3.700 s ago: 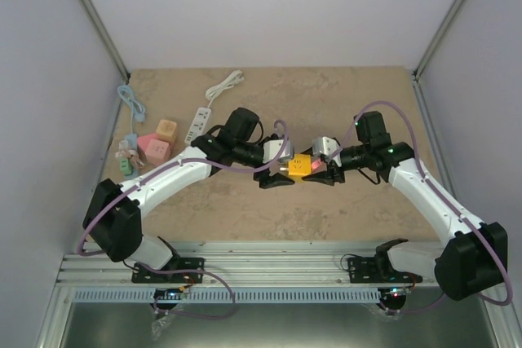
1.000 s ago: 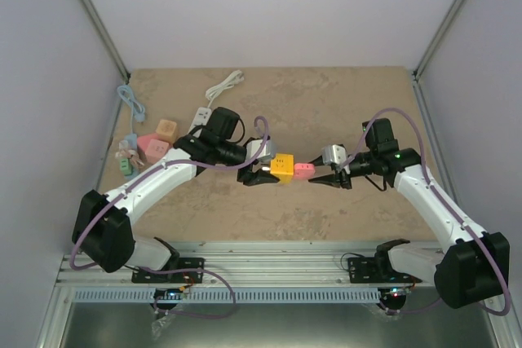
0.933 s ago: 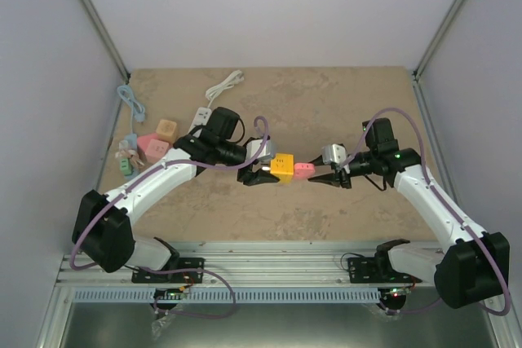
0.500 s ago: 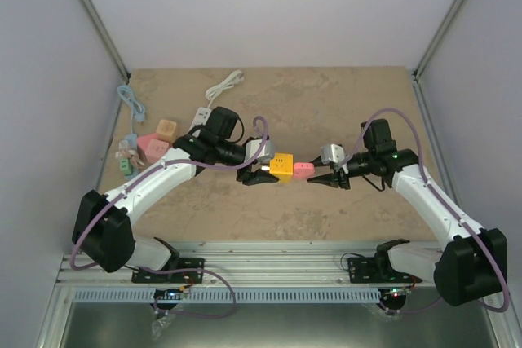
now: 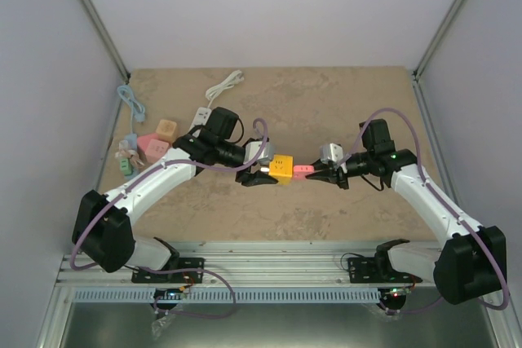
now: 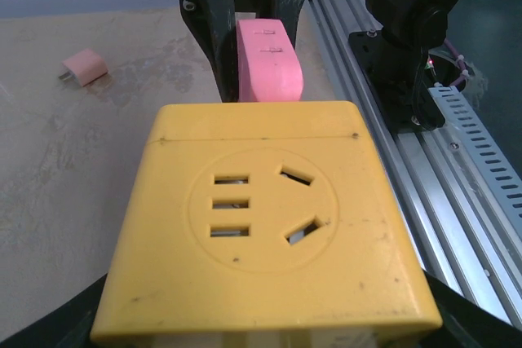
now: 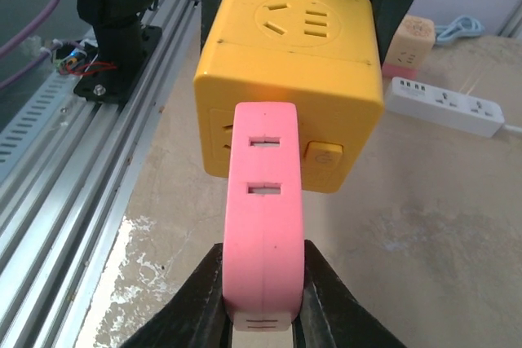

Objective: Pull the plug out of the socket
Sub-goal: Remove the plug from the socket.

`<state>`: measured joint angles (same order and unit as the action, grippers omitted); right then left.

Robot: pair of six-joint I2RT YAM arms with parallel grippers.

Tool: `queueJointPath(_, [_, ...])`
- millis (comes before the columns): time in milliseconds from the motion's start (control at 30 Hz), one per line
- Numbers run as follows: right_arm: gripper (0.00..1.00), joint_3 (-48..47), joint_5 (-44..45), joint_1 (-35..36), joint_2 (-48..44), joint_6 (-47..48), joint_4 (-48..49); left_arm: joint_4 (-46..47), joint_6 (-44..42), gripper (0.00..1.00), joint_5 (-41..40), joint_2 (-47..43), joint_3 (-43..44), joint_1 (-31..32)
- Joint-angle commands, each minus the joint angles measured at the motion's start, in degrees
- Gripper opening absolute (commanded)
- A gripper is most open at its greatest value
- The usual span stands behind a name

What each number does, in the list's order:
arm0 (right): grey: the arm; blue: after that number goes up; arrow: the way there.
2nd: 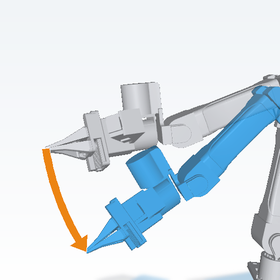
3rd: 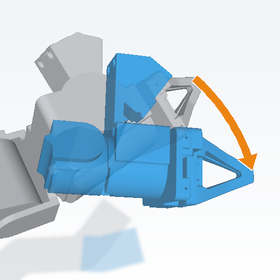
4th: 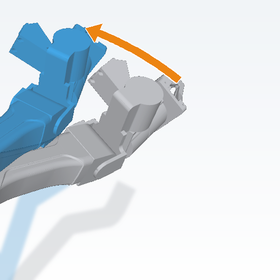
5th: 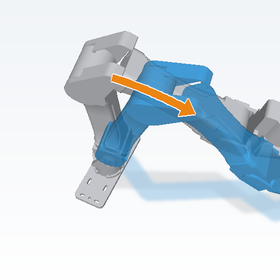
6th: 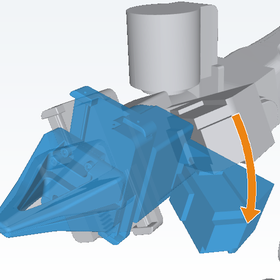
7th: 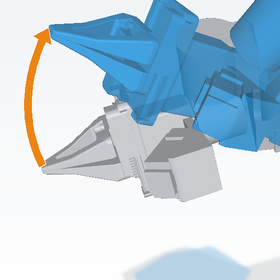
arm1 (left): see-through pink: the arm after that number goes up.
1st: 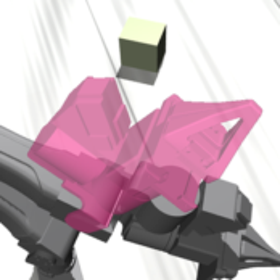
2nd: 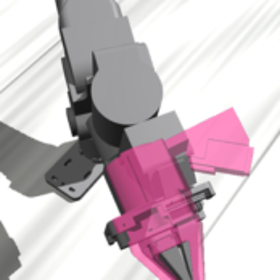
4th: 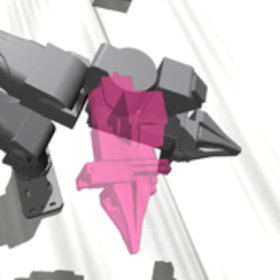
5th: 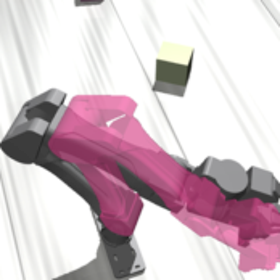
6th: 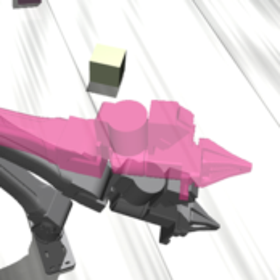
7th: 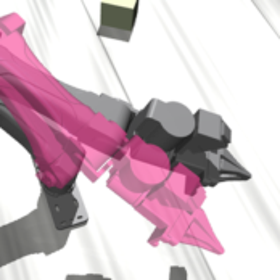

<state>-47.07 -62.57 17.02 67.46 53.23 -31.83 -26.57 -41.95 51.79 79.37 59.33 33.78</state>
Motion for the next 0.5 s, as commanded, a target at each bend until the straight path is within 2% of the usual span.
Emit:
queueJointPath(0, [0.14,0.59,-1.44,0.29,-0.59,1.26,-0.79,0.44,-1.39,0.00,2.58,-0.10,1.39,-0.29])
queueJointPath(200, [0.01,-0.15,-0.22,0.28,-1.15,1.43,-1.48,1.97,-0.98,0.00,-1.82,-0.38,0.61,-0.21])
queueJointPath(467, [0.01,-1.47,-1.68,-0.01,-0.42,0.02,-2.93,4.42,-1.54,0.00,-5.09,-1.96,-1.19,0.30])
